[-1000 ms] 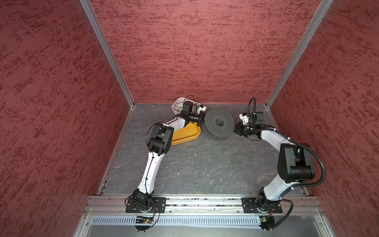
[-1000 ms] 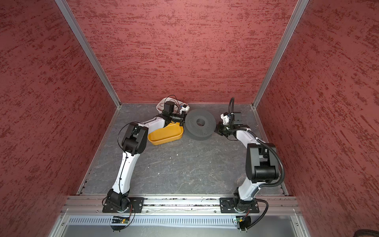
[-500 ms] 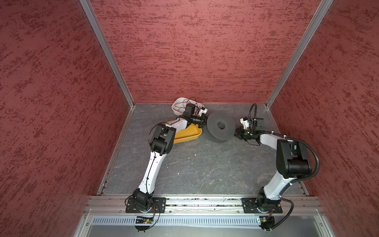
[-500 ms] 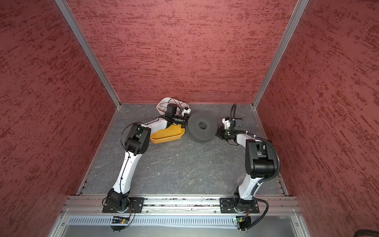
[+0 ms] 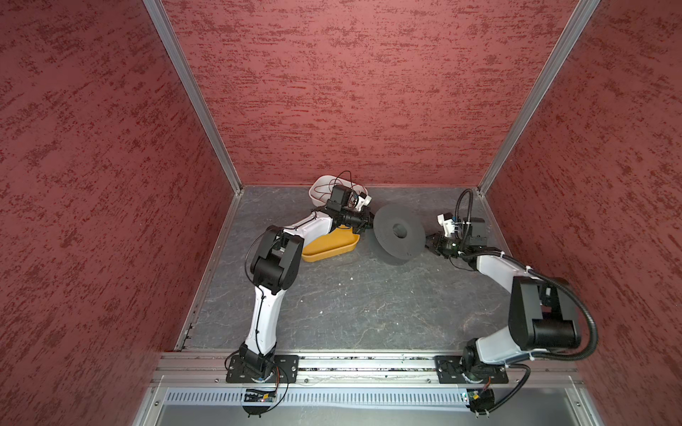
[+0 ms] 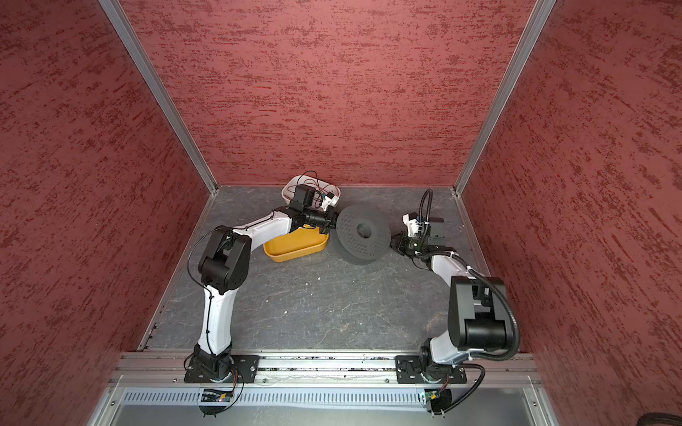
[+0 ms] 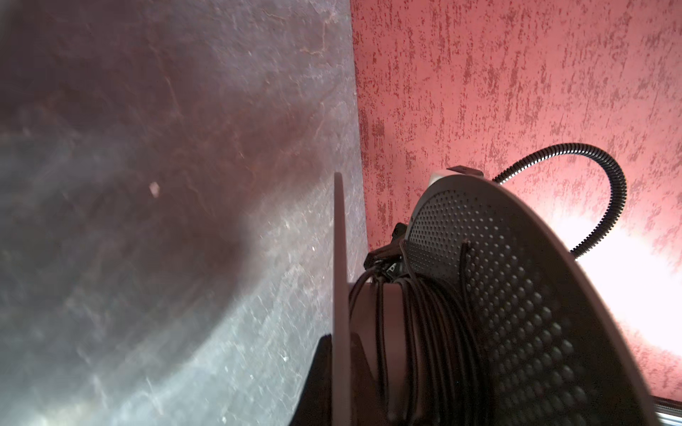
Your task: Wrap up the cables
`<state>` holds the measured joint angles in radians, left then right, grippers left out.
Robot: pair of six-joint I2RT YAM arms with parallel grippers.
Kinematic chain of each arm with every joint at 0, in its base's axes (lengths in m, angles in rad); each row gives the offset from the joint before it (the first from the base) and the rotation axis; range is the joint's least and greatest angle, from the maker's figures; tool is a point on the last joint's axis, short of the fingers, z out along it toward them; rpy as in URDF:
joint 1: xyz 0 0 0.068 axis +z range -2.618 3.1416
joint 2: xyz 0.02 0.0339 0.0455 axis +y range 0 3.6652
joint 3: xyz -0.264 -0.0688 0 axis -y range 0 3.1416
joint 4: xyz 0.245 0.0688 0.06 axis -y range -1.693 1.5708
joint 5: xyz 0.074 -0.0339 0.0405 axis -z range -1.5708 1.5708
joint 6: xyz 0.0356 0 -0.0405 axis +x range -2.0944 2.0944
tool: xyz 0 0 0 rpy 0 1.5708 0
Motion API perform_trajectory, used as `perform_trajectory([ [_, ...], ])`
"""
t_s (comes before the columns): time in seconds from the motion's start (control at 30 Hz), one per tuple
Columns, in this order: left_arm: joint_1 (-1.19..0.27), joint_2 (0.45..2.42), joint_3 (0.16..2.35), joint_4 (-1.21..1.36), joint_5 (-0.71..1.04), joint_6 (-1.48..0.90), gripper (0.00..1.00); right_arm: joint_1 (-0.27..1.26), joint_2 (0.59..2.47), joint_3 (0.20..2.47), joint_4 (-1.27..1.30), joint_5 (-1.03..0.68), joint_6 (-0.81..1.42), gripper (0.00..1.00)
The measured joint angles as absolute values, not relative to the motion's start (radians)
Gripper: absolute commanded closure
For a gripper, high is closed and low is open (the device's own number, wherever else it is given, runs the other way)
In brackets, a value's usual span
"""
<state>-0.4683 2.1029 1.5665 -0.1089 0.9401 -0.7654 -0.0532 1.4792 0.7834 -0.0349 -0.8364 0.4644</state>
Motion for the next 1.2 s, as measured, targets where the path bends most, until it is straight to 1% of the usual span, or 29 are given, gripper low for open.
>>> perform_trajectory([
  [0.17,-0.496,1.96,1.339,-0.023,0.876,-0.805,0.95,-0.014,1.38,0.705,-0.055,-0.819,0.476,1.0],
  [0.33,-0.519,1.916,1.16,0.095,0.857,-0.867,0.95,0.015,1.321,0.615,-0.086,-0.792,0.505,1.0],
  [0.6,-0.565,1.897,1.026,0.227,0.824,-0.911,0.93,0.033,1.225,0.521,-0.162,-0.718,0.516,1.0],
  [0.8,-0.588,1.905,1.003,0.242,0.772,-0.908,0.87,0.049,1.185,0.42,-0.125,-0.707,0.551,1.0],
  [0.97,-0.599,1.958,0.996,0.245,0.744,-0.901,0.81,0.05,1.178,0.356,-0.054,-0.702,0.595,1.0],
  [1.2,-0.596,2.014,0.996,0.246,0.678,-0.891,0.58,0.057,1.178,0.324,0.029,-0.702,0.633,1.0],
])
